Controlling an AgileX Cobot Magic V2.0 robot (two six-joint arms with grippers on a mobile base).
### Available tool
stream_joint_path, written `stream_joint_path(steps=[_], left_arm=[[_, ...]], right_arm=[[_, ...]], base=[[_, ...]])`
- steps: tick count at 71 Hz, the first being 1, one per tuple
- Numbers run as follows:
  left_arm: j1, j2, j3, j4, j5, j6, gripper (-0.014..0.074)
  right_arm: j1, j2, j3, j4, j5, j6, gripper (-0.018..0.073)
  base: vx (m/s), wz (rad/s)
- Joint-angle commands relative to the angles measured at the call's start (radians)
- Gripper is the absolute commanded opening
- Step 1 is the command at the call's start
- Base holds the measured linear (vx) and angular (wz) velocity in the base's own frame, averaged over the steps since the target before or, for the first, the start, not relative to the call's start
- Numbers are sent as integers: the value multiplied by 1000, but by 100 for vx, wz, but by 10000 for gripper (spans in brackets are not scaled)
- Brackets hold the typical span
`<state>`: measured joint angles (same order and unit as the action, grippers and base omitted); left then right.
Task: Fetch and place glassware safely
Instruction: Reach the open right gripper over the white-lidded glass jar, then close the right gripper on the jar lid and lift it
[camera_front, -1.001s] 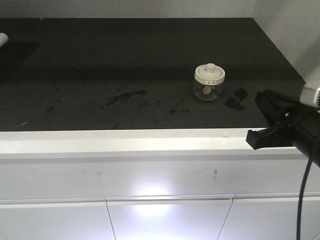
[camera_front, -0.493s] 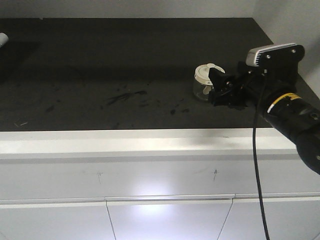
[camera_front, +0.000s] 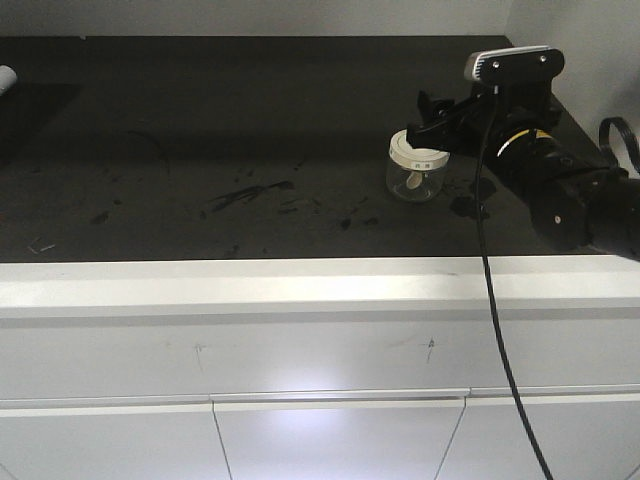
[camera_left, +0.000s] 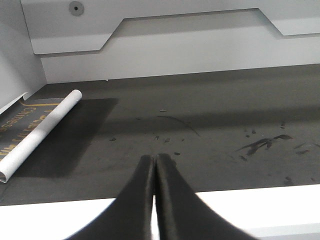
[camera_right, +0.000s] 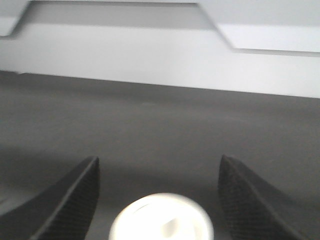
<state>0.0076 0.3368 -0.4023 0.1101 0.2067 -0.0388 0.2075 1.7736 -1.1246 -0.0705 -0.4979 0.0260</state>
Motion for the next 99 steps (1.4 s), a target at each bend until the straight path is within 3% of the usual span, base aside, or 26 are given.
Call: stream_joint_path(steps=[1,9,57,70,84,99], left_arm=[[-4,8,-29,-7,-70,-8,-7],[-4,8,-29,-7,-70,-8,-7],[-4,8,-29,-7,-70,-7,-7],[-4,8,-29,-7,-70,-7,-7],[-4,8,-29,-7,-70,-7,-7],[-4,8,-29,-7,-70,-7,-7]], right_arm=[[-6,-7,-84,-47,-40,-10,474],[-4,38,-137,-96,-31,-10,474],[-4,271,-255,-87,-99,-10,463],[-4,278,-255,-87,-99,-10,319],[-4,278,-255,-88,-99,-10,-17],[-4,262,-255,-88,-99,-10,-8]], base=[[0,0],[0,0],[0,0],[0,0],[0,0],[0,0]])
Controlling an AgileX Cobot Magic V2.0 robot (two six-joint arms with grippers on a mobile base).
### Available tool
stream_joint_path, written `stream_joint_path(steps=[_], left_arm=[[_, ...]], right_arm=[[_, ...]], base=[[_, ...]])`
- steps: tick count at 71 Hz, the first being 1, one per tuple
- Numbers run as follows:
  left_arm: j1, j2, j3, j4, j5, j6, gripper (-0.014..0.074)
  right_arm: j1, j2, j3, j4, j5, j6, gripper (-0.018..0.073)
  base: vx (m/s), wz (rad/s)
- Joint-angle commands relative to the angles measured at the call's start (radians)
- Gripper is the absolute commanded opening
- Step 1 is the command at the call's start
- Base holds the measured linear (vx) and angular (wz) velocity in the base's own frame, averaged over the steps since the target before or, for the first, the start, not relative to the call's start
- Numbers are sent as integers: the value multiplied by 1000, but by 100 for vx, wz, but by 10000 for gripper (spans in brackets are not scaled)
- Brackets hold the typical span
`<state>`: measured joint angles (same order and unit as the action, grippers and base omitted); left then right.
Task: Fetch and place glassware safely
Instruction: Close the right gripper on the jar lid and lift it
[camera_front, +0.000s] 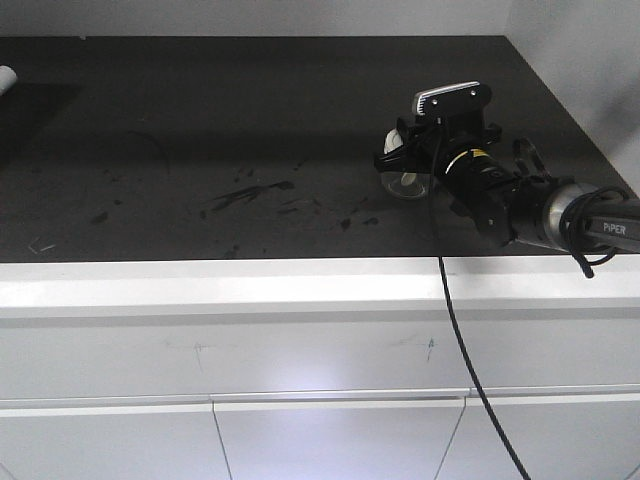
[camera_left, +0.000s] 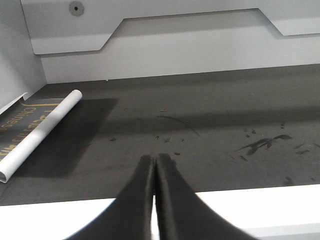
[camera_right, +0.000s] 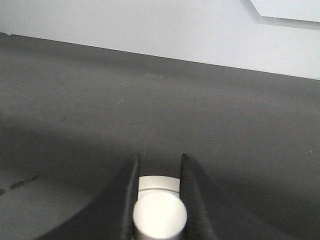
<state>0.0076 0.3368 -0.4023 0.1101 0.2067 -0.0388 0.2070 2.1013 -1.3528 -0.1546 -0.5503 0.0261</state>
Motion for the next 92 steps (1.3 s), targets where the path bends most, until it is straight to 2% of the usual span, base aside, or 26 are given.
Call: stream_joint_path(steps=[1,14,32,55,73,81,92], left_arm=[[-4,8,-29,-7,-70,-7,-7],[-4,8,-29,-7,-70,-7,-7],[-4,8,-29,-7,-70,-7,-7],[-4,8,-29,-7,-70,-7,-7],[-4,8,-29,-7,-70,-7,-7],[-4,8,-29,-7,-70,-7,-7],[-4,8,-29,-7,-70,-7,-7]], right_arm=[[-3,-69,-27,-4,-46,-10,-8],[-2,-140,-3,-4,-34,-6,-8],[-2,-330,205,-26,-46,18,-5],[-2,-619,454,-154,-77,135,-3],[1,-774,600,-291,-109,277,-3],[55,-823,635,-295,-115,290,-3],[200,-873,644,-324,-80,290,-3]], base=[[0,0],[0,0],[0,0],[0,0],[0,0],[0,0],[0,0]])
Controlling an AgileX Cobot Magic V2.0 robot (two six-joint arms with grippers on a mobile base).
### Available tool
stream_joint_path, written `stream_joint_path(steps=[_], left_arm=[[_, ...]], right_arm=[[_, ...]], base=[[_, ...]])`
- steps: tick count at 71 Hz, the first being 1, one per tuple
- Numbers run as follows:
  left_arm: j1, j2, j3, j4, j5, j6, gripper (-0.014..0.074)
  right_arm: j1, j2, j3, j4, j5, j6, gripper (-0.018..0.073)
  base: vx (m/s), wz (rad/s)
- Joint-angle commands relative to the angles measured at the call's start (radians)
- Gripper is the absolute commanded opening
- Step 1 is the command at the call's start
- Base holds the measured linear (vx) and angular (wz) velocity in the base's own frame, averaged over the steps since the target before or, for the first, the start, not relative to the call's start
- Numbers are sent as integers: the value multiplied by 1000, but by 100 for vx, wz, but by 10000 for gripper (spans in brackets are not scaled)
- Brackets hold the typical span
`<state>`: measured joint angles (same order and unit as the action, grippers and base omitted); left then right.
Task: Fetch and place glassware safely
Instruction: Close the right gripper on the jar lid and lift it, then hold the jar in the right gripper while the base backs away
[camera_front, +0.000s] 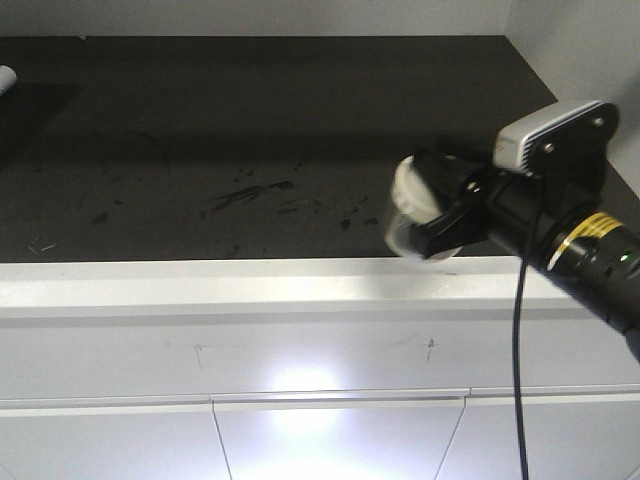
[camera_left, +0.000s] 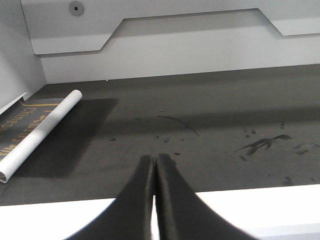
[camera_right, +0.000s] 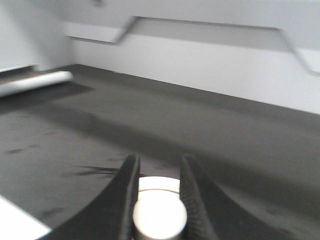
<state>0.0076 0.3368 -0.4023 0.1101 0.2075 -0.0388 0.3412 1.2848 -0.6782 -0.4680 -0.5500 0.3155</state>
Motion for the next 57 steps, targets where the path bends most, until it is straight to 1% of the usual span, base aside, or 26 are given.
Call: stream_joint_path(steps=[1,5,15,29,36,57], left_arm=[[-4,8,-29,-7,-71,-7,-7],[-4,8,-29,-7,-71,-7,-7],[-4,8,-29,-7,-71,-7,-7],[-4,8,-29,-7,-71,-7,-7],[-4,8,-29,-7,-71,-7,-7],[-4,8,-29,-7,-71,-7,-7]], right_arm=[[79,-60,-31,-12,-77,1,-3],[131,-74,-31,-12,-63,1,-3],[230,-101,-31,-11,-37,1,-3],[329,-140,-31,-11,11,1,-3],[353,-145,-31,-11,14,1,-3],[352,-145,-31,-11,13,3,-3]], base=[[0,0],[0,0],[0,0],[0,0],[0,0],[0,0]])
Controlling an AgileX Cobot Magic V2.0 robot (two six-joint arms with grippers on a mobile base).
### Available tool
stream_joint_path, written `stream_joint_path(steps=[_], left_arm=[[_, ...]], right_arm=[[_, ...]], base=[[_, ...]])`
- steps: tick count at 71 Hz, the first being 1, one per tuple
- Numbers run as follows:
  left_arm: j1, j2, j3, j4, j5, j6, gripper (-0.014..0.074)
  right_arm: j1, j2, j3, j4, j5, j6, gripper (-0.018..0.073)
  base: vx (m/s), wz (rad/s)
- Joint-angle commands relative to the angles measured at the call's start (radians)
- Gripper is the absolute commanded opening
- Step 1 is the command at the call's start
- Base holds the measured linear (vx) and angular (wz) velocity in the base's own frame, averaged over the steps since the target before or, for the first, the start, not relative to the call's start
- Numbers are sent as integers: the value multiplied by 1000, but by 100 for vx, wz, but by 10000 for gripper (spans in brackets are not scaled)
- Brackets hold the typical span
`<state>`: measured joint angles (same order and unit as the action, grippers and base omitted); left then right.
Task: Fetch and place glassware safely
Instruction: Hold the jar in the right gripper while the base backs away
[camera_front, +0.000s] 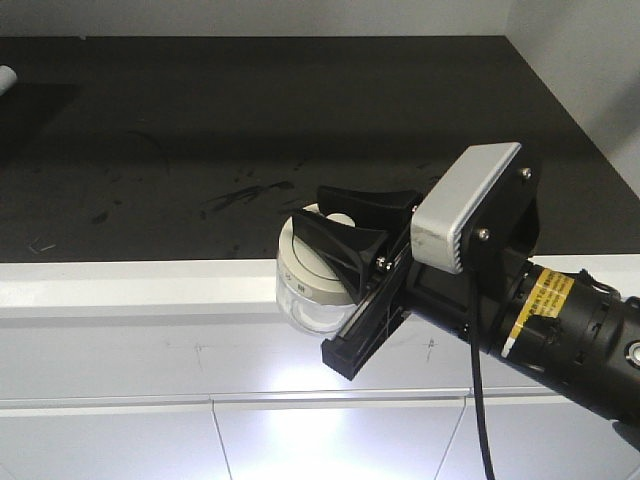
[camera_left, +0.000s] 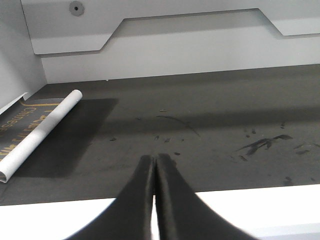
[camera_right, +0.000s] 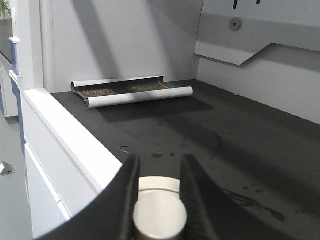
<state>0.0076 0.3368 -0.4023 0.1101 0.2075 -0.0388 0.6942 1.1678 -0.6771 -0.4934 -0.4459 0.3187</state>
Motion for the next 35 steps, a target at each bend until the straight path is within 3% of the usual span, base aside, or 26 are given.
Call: stream_joint_path(steps=[1,35], left_arm=[[-4,8,-29,-7,-71,-7,-7],[-4,8,-29,-7,-71,-7,-7]], right_arm=[[-1,-28,-32,14,-91,0,-3],[-1,-28,-32,14,-90,0,-3]], base=[[0,0],[0,0]])
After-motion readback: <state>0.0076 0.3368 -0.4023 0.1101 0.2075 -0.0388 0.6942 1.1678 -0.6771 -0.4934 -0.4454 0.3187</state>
